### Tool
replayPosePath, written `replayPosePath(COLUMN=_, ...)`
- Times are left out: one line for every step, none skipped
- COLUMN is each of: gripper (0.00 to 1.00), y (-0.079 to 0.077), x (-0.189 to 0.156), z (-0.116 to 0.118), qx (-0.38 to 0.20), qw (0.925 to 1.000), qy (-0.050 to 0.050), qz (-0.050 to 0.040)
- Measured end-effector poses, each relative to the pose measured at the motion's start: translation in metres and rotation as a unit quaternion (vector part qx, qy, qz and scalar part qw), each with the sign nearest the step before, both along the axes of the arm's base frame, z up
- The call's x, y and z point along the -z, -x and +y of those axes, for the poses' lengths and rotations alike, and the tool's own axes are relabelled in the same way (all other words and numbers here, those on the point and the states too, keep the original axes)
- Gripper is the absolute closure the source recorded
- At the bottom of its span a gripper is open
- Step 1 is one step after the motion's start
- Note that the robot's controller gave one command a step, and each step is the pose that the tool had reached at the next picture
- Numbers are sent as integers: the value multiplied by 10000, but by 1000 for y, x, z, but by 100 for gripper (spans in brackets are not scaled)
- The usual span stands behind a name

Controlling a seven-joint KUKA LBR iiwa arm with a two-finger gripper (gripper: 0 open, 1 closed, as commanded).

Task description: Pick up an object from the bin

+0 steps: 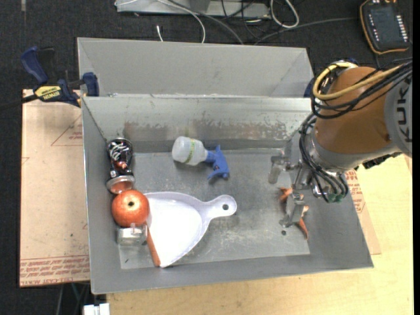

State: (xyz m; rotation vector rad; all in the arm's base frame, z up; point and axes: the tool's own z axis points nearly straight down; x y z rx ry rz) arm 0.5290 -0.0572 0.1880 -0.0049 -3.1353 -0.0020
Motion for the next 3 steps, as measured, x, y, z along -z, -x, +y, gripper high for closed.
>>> replayPosePath(gripper=0, y=-2, x=-3, z=0, qx=-14, qw=10000, qy=4, qz=-36)
replayPosePath(gripper=0, y=-27, x=105, z=140, qx=-422, qw=9991, qy=-6, qz=-47)
replayPosePath(gripper=0, y=-9, x=96, z=45, qx=71, qw=10000, qy=7, qz=-54)
